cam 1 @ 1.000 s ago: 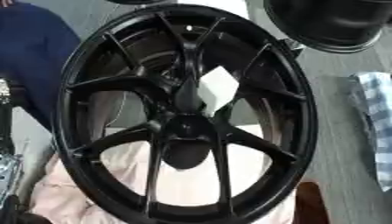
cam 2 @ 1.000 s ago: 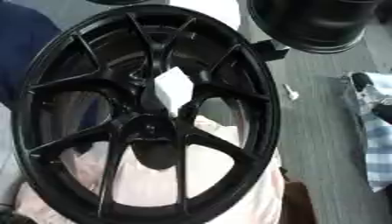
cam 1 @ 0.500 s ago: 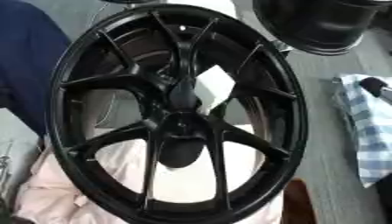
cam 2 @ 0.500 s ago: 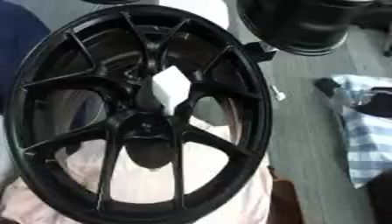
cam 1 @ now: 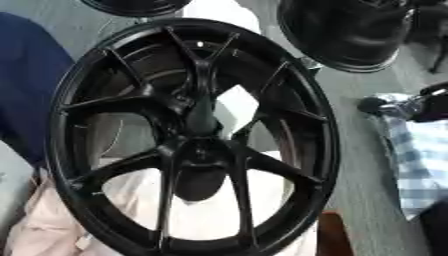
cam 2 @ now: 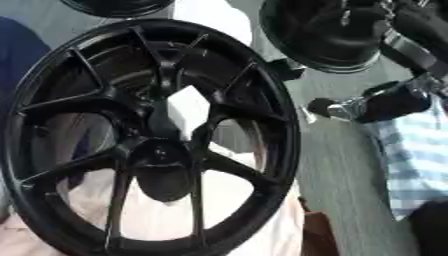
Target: Pull the pin out of the wheel hub.
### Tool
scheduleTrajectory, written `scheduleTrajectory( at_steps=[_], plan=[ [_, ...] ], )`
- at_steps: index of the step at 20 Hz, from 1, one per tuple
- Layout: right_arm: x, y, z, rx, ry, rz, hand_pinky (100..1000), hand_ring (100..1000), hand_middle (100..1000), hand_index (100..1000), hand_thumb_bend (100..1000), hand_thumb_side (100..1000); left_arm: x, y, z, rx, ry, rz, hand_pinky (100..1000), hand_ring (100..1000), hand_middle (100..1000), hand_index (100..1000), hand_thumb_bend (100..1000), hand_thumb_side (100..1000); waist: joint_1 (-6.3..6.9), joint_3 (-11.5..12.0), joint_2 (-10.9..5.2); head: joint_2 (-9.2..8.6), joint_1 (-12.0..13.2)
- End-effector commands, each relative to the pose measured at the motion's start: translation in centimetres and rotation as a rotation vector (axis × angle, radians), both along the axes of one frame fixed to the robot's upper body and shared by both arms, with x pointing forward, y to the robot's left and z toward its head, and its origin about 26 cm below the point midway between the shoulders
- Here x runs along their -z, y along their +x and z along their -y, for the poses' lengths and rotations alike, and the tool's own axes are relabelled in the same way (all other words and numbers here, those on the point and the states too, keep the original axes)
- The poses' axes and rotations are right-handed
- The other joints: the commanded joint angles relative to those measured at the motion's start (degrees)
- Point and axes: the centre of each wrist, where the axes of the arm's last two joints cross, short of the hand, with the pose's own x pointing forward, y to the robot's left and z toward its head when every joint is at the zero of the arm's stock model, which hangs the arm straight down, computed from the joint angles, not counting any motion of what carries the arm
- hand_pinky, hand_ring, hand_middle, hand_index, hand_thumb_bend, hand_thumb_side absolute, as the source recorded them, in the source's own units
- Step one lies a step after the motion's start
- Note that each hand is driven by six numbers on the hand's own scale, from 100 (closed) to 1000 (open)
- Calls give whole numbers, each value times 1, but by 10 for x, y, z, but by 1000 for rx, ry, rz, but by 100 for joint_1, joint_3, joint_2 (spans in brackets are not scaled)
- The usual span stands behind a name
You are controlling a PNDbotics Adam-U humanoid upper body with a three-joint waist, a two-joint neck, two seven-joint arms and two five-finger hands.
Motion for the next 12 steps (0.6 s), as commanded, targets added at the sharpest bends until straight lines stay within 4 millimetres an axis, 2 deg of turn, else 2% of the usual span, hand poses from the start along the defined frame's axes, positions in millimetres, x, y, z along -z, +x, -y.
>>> scheduleTrajectory(
  at_steps=[1,12],
  plan=[
    [-20,-6,-7,-32,-85,1,911,866,767,832,590,143,-8,2,2,15,19,21,595,652,593,706,100,765,34,13,-165,-31,-107],
    [-41,-1,-60,-215,-103,-85,896,860,763,834,591,140,-12,4,3,24,30,28,595,653,593,705,100,766,-62,101,-133,22,-266]
  ],
)
